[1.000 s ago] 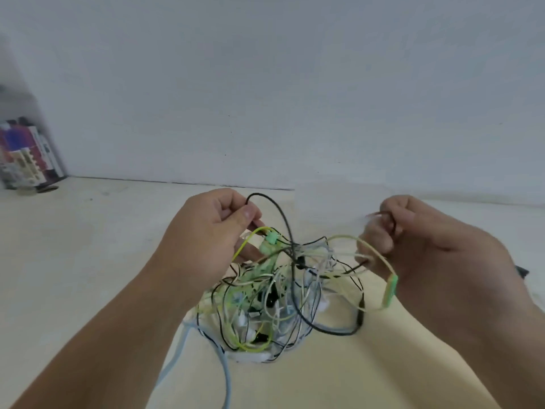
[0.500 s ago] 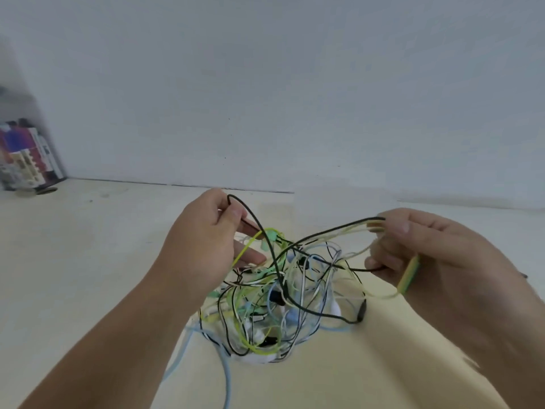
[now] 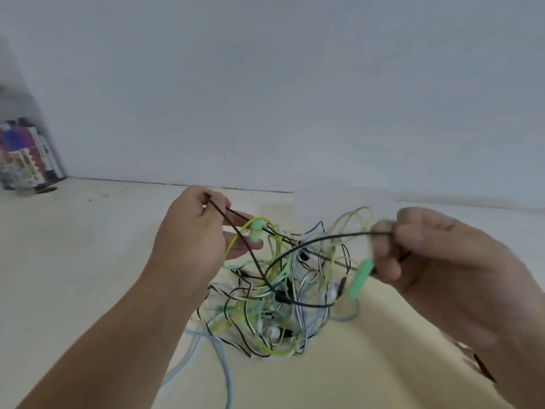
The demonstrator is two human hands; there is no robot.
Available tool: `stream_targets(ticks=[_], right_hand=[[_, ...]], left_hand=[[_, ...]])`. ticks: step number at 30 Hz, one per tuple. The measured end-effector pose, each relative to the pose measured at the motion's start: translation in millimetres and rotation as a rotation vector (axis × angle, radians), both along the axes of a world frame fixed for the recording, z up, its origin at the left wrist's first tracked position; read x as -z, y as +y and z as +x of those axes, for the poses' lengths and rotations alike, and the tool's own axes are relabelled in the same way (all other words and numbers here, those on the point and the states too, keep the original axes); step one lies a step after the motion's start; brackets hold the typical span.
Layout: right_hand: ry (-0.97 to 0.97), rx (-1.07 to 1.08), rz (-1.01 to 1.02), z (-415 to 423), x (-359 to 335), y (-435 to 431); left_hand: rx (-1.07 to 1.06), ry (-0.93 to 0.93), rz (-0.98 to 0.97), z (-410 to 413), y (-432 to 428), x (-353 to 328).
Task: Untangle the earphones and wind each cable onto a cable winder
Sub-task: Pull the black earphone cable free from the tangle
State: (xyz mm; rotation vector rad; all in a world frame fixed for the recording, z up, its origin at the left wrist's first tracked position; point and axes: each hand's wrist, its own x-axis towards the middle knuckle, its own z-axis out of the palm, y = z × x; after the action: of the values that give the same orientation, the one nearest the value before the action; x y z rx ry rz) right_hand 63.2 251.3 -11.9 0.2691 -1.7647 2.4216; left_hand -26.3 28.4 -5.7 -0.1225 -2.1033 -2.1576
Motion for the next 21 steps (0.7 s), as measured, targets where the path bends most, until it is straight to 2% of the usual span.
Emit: stream_targets(ticks=[3, 4, 6, 10, 13, 16, 19, 21], right_hand=[[-0.076, 0.245, 0.618, -4, 4, -5], [-0.081, 0.302, 0.742, -4, 5, -8], [-0.074, 0.357, 0.823, -2, 2, -14], [-0.142, 0.479, 0.631, 3, -3, -18], [-0.196, 0.516, 0.342, 1, -6, -17], [-0.195, 0.549, 0.066, -4, -11, -10], [-0.11, 0.392, -0.295, -7, -11, -1], [-0.074, 0.339, -0.407, -8, -11, 2]], left_hand=[[0.082, 0.068, -0.009, 6, 3, -1], [0.101, 0.084, -0.023, 8, 4, -1], [0.125, 0.087, -0.044, 9, 6, 2], [0.152, 0.066, -0.065, 9, 9, 6], [0.11, 0.077, -0.054, 7, 12, 8], [-0.043, 0.093, 0.072, -1, 8, 9], [-0.087, 0.031, 0.222, -6, 5, 8], [-0.079, -0.063, 0.367, -7, 4, 6]])
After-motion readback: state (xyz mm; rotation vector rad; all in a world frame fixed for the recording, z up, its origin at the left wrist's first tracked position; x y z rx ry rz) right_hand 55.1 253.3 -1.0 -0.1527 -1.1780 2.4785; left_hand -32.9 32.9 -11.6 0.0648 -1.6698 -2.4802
